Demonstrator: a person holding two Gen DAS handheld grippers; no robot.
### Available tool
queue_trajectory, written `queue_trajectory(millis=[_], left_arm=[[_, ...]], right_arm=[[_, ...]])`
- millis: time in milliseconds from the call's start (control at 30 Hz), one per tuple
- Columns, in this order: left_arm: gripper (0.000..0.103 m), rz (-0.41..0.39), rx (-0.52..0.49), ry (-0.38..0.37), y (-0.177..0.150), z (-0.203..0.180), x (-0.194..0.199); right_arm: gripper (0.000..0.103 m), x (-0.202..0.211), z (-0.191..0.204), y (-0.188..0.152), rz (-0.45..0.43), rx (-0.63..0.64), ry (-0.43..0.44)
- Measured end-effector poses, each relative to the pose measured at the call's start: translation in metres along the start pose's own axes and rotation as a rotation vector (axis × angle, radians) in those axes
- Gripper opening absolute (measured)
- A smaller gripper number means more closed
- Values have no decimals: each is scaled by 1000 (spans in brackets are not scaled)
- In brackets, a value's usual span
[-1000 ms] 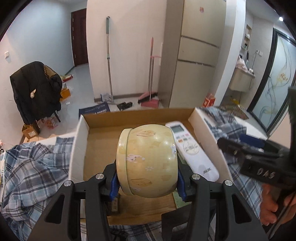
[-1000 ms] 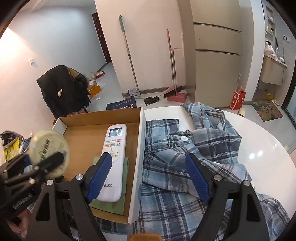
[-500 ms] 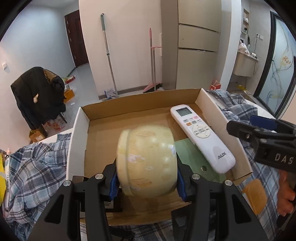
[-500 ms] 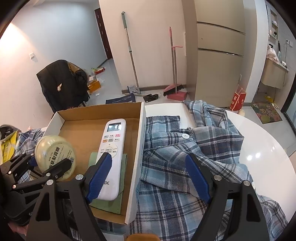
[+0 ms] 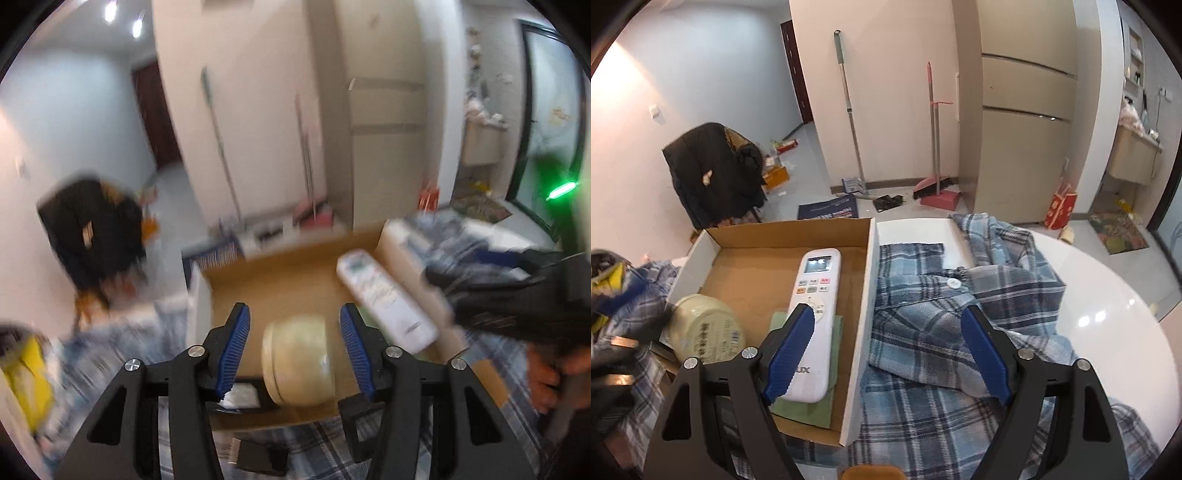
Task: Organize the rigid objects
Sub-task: 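Withdraw both tools from the box back over the table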
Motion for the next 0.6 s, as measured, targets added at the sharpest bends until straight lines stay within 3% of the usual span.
queue_trajectory(millis=[67, 267, 333, 400, 467, 600], left_arm=[[79, -125, 30, 10, 18, 12, 39], [80, -289, 184, -60, 35, 49, 116], [81, -339, 193, -49, 35, 54, 137], [89, -382, 191, -24, 32, 58, 154], [89, -404, 184, 8, 27, 58, 172], [89, -450, 178, -22, 24, 54, 208]], right_arm=[[81, 7, 3, 2, -6, -1, 3], [81, 69, 21, 11, -99, 55, 11], [81, 93, 27, 12, -136, 68, 25], [81, 117, 33, 11, -169, 78, 46], [81, 139, 40, 8, -206, 96, 63], [81, 177, 55, -1, -268, 156, 69]])
Point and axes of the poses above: each gripper's, at about its wrist camera, not at the fingertips, and x roughly against the way its jaws point, z to its left, y to its top, the point moved 7 cm from there along -x, roughly the way its jaws point, and after that the axes turned 8 degrees about y, right-handed, at the moved point
